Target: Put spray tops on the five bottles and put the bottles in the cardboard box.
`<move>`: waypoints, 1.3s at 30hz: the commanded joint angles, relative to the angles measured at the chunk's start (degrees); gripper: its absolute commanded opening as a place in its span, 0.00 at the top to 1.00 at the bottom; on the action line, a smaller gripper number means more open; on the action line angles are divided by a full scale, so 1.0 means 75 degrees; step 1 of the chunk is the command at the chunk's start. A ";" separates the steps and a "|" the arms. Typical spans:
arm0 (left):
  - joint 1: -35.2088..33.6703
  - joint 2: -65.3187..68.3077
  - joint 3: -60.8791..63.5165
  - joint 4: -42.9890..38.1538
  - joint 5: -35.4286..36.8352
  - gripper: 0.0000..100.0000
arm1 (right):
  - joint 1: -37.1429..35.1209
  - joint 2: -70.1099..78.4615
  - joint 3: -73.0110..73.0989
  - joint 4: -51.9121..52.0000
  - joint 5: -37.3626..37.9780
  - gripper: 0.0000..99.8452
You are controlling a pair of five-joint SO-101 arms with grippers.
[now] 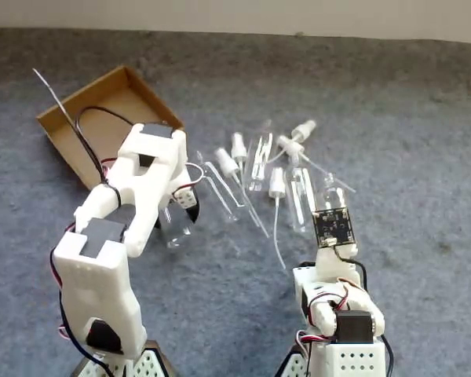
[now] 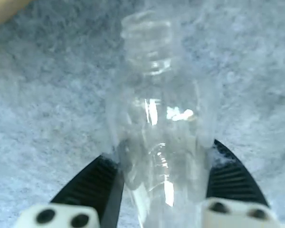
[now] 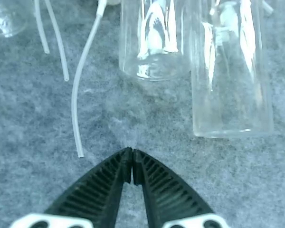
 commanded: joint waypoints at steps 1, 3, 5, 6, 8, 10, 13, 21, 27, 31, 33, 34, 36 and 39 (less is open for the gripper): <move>0.0018 -0.0100 -0.0193 0.0117 -0.0774 0.89 | -0.0041 -0.0029 0.1213 0.0053 0.0047 1.00; 0.0041 -0.0111 -0.0217 0.0270 -0.1125 0.89 | -0.0041 -0.0029 0.1213 0.0053 0.0047 1.00; 0.0064 -0.0111 -0.0428 0.0621 -0.1524 0.90 | -0.0041 -0.0029 0.1213 0.0053 0.0047 1.00; 0.0064 -0.0111 -0.0604 0.0879 -0.1735 0.90 | -0.0041 -0.0029 0.1213 0.0053 0.0047 1.00; 0.0064 -0.0111 -0.1131 0.1547 -0.2051 0.90 | -0.0041 -0.0029 0.1213 0.0053 0.0047 1.00; 0.0064 -0.0111 -0.1764 0.2227 -0.2215 0.90 | -0.0041 -0.0029 0.1213 0.0053 0.0047 1.00; 0.0064 -0.0170 -0.2456 0.2661 -0.2239 0.90 | -0.0041 -0.0029 0.1213 0.0053 0.0047 1.00; 0.0944 -0.2491 -0.1928 0.2661 -0.2274 0.90 | -0.0041 -0.0029 0.1213 0.0053 0.0047 1.00; 0.1530 -0.4331 -0.1026 0.2649 -0.2274 0.90 | -0.0041 -0.0029 0.1213 0.0053 0.0047 1.00; 0.1506 -0.5105 -0.0592 0.2649 -0.2286 0.89 | -0.0041 -0.0029 0.1213 0.0053 0.0047 1.00; 0.1506 -0.5421 -0.0358 0.2649 -0.2297 0.89 | -0.0041 -0.0029 0.1213 0.0053 0.0047 1.00; 0.1530 -0.5550 -0.0240 0.2637 -0.2333 0.89 | -0.0041 -0.0029 0.1213 0.0053 0.0047 1.00; 0.1553 -0.5820 -0.0018 0.2637 -0.2813 0.89 | -0.0041 -0.0029 0.1213 0.0053 0.0047 1.00; 0.1506 -0.6242 0.0299 0.2637 -0.3751 0.89 | -0.0041 -0.0029 0.1213 0.0053 0.0047 1.00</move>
